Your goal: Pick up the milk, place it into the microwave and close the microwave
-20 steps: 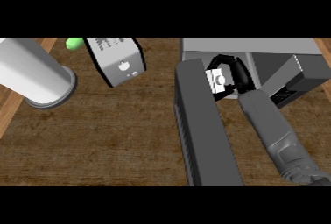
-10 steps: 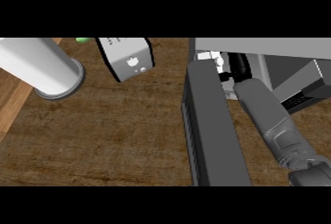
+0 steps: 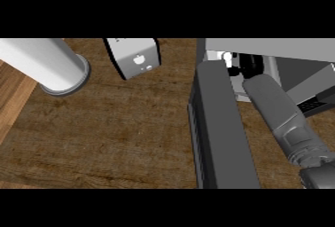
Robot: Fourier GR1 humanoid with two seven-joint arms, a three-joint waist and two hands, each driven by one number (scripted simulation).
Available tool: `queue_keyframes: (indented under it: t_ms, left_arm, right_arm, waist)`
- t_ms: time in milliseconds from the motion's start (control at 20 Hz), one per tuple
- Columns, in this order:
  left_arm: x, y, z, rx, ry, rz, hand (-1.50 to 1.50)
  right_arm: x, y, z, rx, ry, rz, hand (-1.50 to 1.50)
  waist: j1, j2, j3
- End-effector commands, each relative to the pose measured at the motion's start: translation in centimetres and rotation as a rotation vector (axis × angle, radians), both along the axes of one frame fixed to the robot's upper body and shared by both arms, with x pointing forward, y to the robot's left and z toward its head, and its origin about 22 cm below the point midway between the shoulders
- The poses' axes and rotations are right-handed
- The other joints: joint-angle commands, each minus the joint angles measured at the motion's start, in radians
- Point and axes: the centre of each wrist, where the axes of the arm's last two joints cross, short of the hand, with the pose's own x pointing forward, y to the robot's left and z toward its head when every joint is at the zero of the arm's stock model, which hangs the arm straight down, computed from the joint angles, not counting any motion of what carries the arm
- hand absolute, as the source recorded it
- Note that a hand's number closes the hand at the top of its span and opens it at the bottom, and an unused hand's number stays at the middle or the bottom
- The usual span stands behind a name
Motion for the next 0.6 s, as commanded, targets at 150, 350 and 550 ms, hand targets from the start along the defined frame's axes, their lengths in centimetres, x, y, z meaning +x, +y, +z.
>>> queue_keyframes:
  t_ms: [150, 350, 550]
  left_arm:
    - [1.0, -0.3, -0.1, 0.002, -0.003, -0.014, -1.50]
    - [0.9, -0.2, 0.0, 0.025, 0.015, -0.005, -1.50]
    - [1.8, 0.0, 0.2, 0.053, -0.002, 0.001, -1.50]
  right_arm:
    - [-0.4, -2.3, -0.8, -0.116, 0.024, -0.152, 1.50]
    - [-1.8, -6.3, -2.4, -0.195, 0.079, -0.460, -1.50]
    - [-0.2, -2.9, -0.1, -0.177, -0.003, -0.211, -1.50]
  waist:
    - [0.018, 0.012, 0.000]
    - [0.028, 0.020, -0.004]
    - [0.034, 0.019, 0.004]
